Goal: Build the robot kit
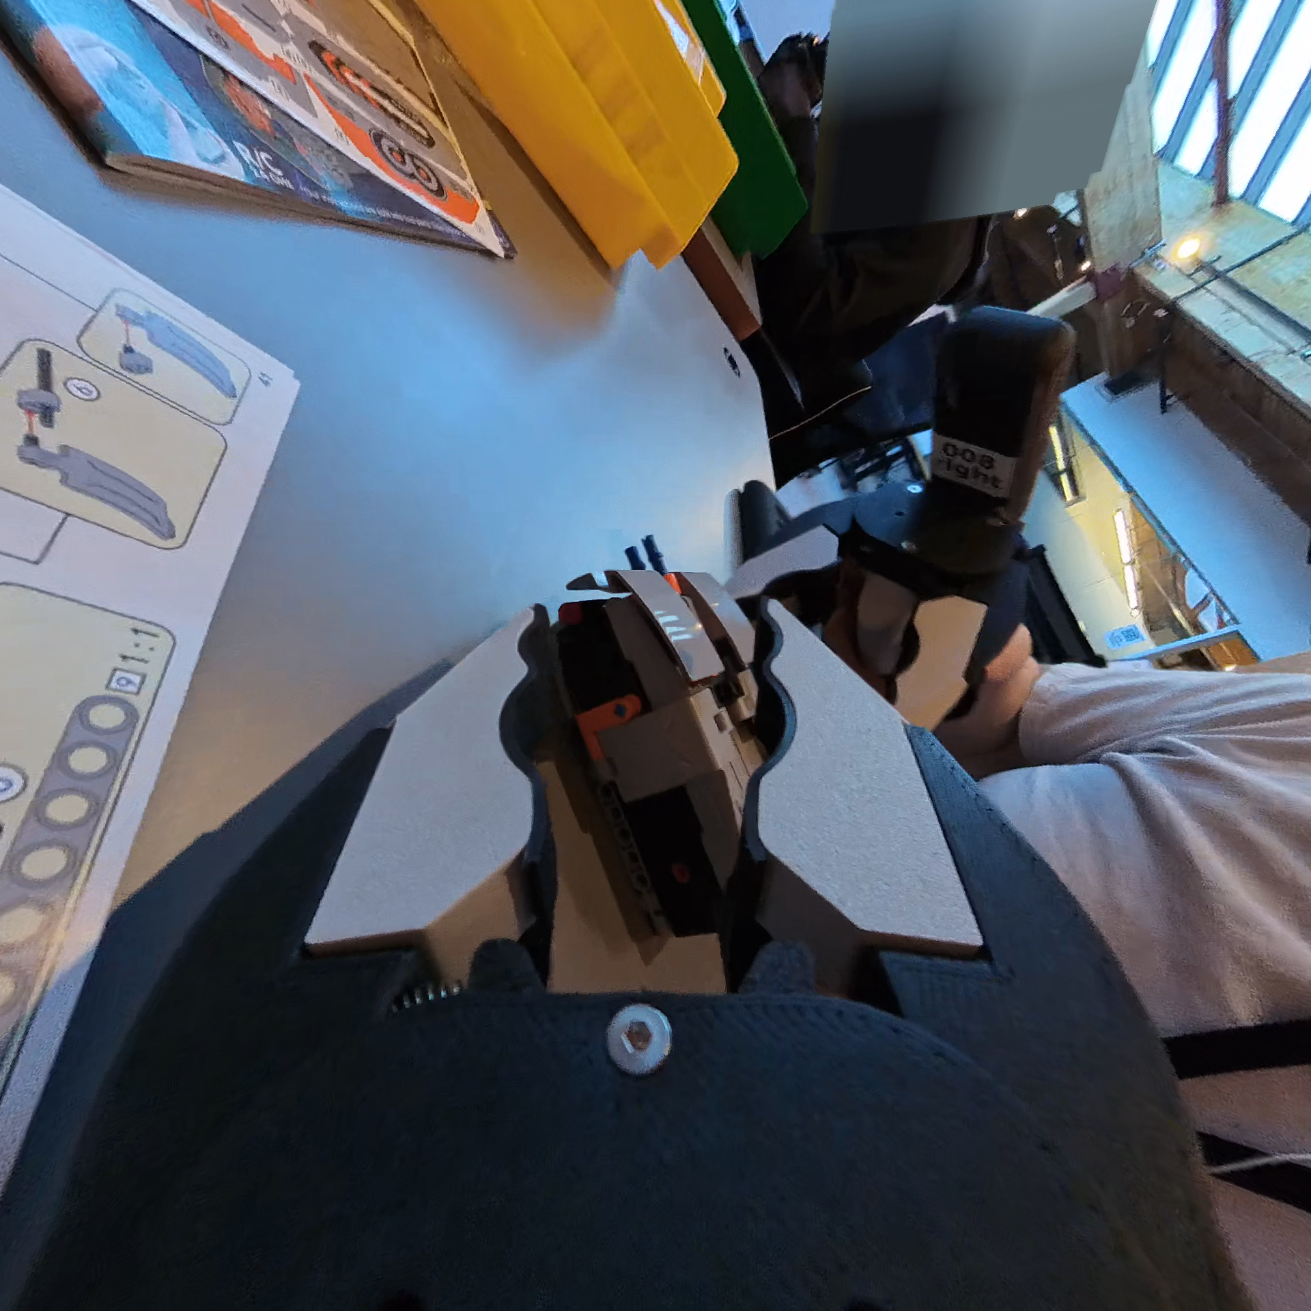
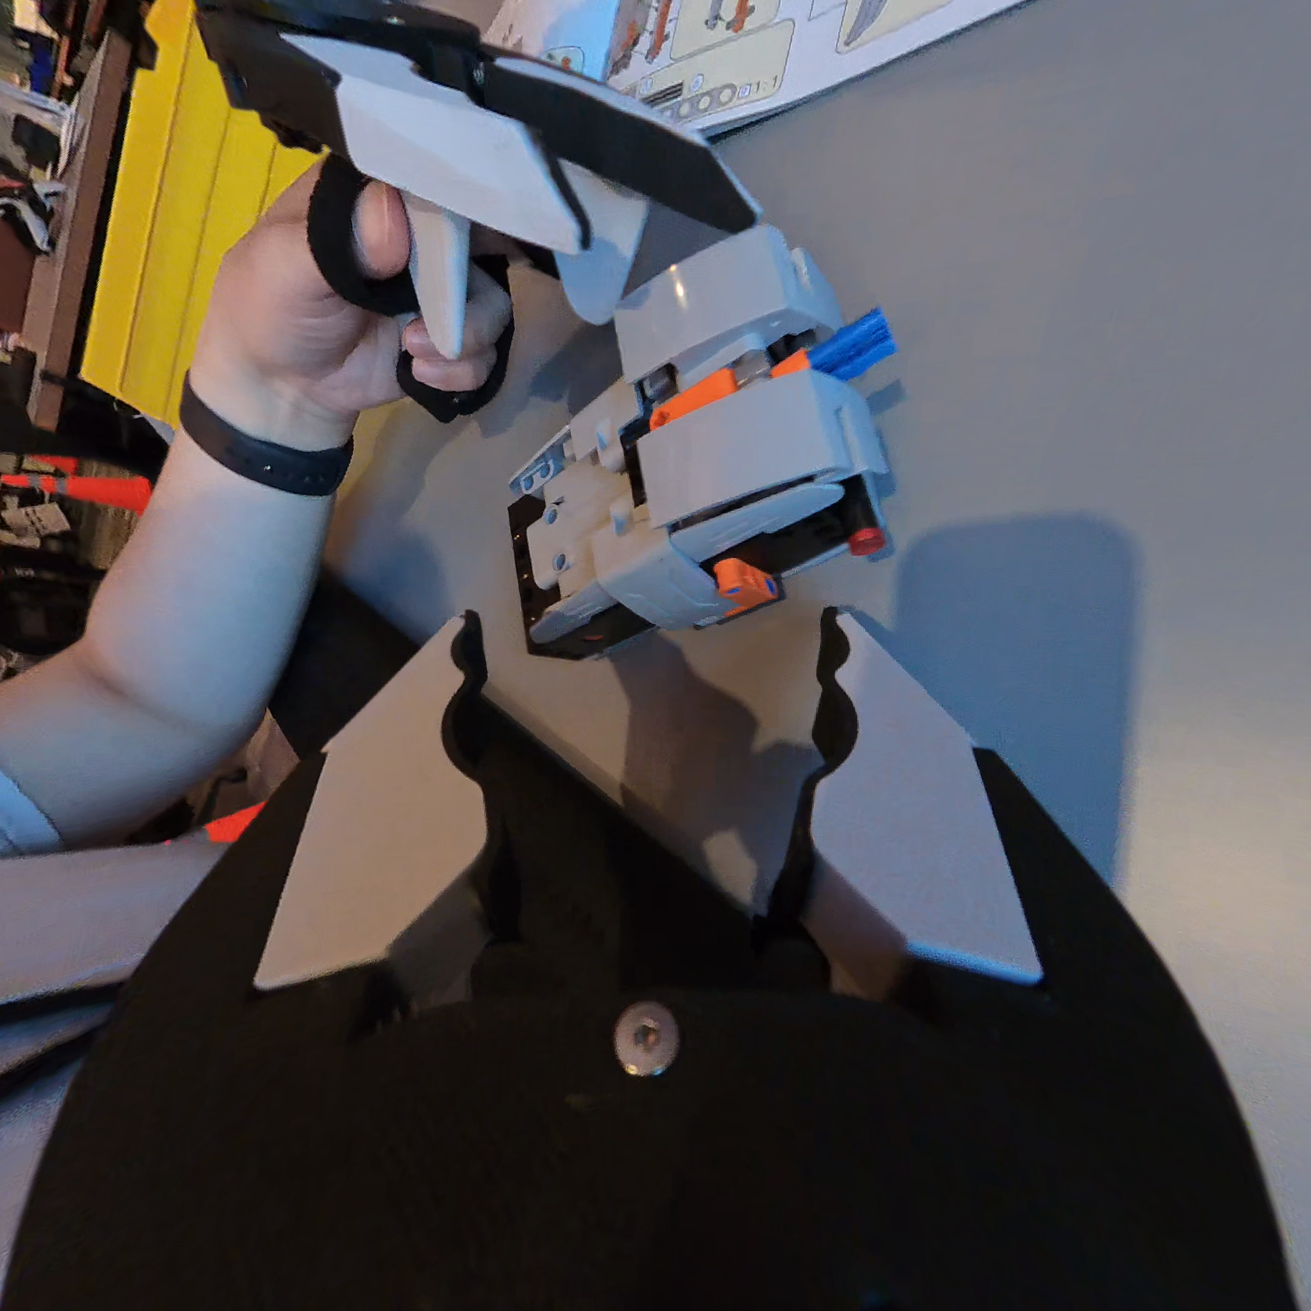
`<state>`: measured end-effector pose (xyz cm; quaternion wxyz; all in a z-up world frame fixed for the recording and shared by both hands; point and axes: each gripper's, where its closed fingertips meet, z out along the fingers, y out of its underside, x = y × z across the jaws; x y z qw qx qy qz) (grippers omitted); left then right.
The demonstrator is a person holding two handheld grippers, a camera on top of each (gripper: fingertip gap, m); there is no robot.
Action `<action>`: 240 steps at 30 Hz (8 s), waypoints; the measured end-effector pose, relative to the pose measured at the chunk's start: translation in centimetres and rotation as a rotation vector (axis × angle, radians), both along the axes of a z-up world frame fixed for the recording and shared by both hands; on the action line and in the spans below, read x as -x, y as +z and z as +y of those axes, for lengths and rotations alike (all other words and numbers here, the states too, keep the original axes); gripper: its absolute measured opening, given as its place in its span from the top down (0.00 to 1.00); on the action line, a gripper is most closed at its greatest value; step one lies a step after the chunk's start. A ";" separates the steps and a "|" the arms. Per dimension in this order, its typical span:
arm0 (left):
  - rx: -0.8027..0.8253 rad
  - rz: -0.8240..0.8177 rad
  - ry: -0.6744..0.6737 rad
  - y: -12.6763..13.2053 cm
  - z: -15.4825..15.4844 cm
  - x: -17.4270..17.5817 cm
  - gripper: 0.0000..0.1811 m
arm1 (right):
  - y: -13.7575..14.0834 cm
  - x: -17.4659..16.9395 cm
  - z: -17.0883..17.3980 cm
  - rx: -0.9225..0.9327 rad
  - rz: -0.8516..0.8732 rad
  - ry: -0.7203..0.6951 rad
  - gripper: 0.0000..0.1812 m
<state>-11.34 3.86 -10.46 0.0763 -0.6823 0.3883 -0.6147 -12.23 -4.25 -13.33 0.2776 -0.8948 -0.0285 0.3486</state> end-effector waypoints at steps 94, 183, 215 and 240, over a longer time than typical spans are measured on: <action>-1.353 -0.039 0.423 3.2 -7.7 9.2 0.92 | 8.1 2.5 4.8 -0.955 -0.342 0.611 0.54; -1.387 0.184 0.167 6.4 -4.2 6.8 0.57 | 8.5 1.5 0.4 -0.738 0.234 0.220 0.97; -0.986 0.077 -0.048 2.4 -2.9 3.7 0.44 | 8.8 2.3 1.2 -0.732 0.308 0.097 0.97; -0.850 -0.095 0.086 2.4 -3.9 1.7 0.66 | 9.6 0.1 2.4 -0.731 0.443 0.024 0.97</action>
